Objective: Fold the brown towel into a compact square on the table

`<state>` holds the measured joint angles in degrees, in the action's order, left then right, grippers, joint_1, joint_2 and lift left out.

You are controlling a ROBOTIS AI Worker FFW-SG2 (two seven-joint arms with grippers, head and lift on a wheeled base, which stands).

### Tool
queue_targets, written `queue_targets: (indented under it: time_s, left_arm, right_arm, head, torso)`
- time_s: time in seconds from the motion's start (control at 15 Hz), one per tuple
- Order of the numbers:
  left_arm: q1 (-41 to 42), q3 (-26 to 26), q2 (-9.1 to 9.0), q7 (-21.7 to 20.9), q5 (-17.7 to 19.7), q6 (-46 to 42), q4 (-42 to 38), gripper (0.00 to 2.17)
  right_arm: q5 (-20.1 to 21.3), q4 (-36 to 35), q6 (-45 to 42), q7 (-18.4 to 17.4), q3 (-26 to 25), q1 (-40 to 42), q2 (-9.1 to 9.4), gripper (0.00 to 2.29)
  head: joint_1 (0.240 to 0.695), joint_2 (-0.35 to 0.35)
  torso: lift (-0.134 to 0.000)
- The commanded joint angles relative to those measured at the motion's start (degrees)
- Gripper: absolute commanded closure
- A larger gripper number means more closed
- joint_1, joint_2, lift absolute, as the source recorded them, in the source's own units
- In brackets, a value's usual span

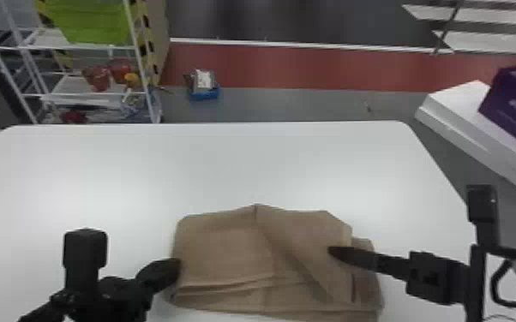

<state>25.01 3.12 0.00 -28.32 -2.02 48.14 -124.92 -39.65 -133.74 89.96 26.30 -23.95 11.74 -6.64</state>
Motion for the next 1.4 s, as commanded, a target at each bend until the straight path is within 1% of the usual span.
queue_targets:
  time_s: [0.0,0.2,0.27,0.4,0.53,0.6,0.67,0.8,0.87,0.93,1.07,1.27,1.33]
  left_arm:
    - [-0.8,3.0,-0.15,0.0,0.5,0.0,-0.1,1.74]
    - [-2.2,6.9,-0.15,-0.1,1.1,0.0,-0.1,1.74]
    - [-2.5,7.9,-0.15,-0.2,1.6,0.0,-0.1,1.74]
    - [-2.0,9.2,-0.15,-0.7,4.0,0.0,-0.6,1.74]
    - [-1.2,10.2,-0.15,-1.5,6.4,0.0,-2.8,1.74]
    - [-0.9,10.2,-0.15,-1.5,6.5,0.0,-3.7,1.74]
    - [-0.8,10.5,-0.15,-1.5,6.5,0.2,-4.4,1.74]
    - [-0.8,11.1,-0.15,-1.5,6.7,0.2,-4.5,1.74]
    - [-0.9,11.4,-0.15,-1.5,7.1,0.2,-4.5,1.73]
    - [-1.4,11.5,-0.15,-1.5,7.1,0.2,-4.5,1.73]
    - [-1.7,11.5,-0.15,-1.5,7.2,0.2,-4.5,1.73]
    - [-1.9,10.8,-0.15,-1.3,6.9,0.2,-4.5,1.73]
    - [-2.0,10.7,-0.15,-1.3,6.8,0.2,-4.5,1.73]
  right_arm:
    - [-1.0,-0.7,0.1,-0.9,1.2,-0.7,0.14,1.42]
    - [-0.8,-0.6,0.1,-1.4,2.5,-2.4,0.14,1.42]
    - [-0.4,-0.1,0.1,-1.4,3.1,-3.1,0.14,1.42]
    - [-1.0,0.9,0.1,-1.4,3.8,-3.6,0.22,1.42]
    - [-1.7,0.5,0.1,-1.5,4.4,-3.2,1.01,1.42]
    - [-3.3,-0.5,0.1,-2.3,4.1,-2.6,1.1,1.42]
    - [-6.0,-1.6,0.1,-3.3,3.5,-1.7,1.1,1.42]
    - [-12.9,-3.6,0.1,-5.7,0.0,-0.5,1.1,1.42]
    - [-17.0,-4.1,0.1,-6.5,-2.4,0.2,1.1,1.42]
    - [-22.4,-4.1,0.1,-7.7,-5.3,0.7,1.1,1.42]
    - [-28.9,-4.2,0.1,-8.4,-9.0,2.0,1.1,1.42]
    - [-34.6,-4.2,0.1,-9.2,-10.8,2.9,1.37,1.42]
    - [-35.6,-4.2,0.1,-9.4,-10.7,3.0,1.63,1.42]
  head:
    - [0.695,-0.028]
    - [0.695,0.033]
    - [0.695,0.07]
    - [0.695,0.096]
    - [0.695,0.122]
    - [0.695,0.126]
    - [0.695,0.132]
    - [0.695,0.146]
    - [0.695,0.151]
    - [0.695,0.153]
    - [0.695,0.152]
    - [0.695,0.144]
    - [0.695,0.142]
  torso:
    - [-0.123]
    - [-0.123]
    - [-0.123]
    - [-0.123]
    - [-0.123]
    - [-0.123]
    - [-0.123]
    - [-0.123]
    - [-0.123]
    - [-0.123]
    - [-0.123]
    - [-0.123]
    - [-0.123]
